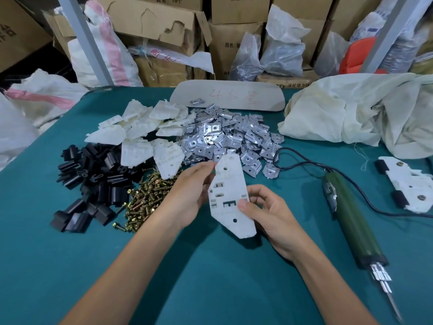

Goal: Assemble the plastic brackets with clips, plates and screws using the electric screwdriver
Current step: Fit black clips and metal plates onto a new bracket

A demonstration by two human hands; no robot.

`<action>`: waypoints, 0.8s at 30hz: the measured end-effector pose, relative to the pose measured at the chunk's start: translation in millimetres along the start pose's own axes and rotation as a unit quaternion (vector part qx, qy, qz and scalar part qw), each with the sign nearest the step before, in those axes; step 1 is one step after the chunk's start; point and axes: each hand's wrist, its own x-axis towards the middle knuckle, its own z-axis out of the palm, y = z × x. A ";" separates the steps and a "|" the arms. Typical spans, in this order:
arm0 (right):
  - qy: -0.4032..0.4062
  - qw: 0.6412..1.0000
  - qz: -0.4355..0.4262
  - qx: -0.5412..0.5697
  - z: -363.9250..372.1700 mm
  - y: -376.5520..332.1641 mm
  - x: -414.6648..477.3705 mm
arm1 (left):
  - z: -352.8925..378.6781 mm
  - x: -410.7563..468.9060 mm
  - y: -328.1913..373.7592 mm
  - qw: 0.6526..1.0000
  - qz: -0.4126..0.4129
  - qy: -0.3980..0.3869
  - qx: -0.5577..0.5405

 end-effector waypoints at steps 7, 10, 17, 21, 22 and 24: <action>0.101 0.964 -0.104 -0.225 0.0 9.7 3.2 | 3.4 -4.9 -23.2 0.966 0.126 0.001 0.226; 0.103 0.965 -0.094 -0.222 -3.4 15.2 7.3 | 3.7 -8.1 -31.3 0.929 0.158 -0.001 0.334; 0.153 0.885 -0.128 -0.420 -9.4 25.2 6.7 | -21.2 -11.8 -12.7 0.842 0.262 0.074 0.466; 0.165 0.875 -0.125 -0.438 -14.0 23.0 7.1 | -68.4 -11.7 11.7 0.814 0.266 0.166 0.489; 0.165 0.876 -0.125 -0.436 -14.5 23.0 7.7 | -84.2 -12.5 17.3 0.802 0.267 0.196 0.498; 0.162 0.876 -0.122 -0.438 -14.1 23.5 7.6 | -120.2 -14.3 25.4 0.769 0.247 0.263 0.529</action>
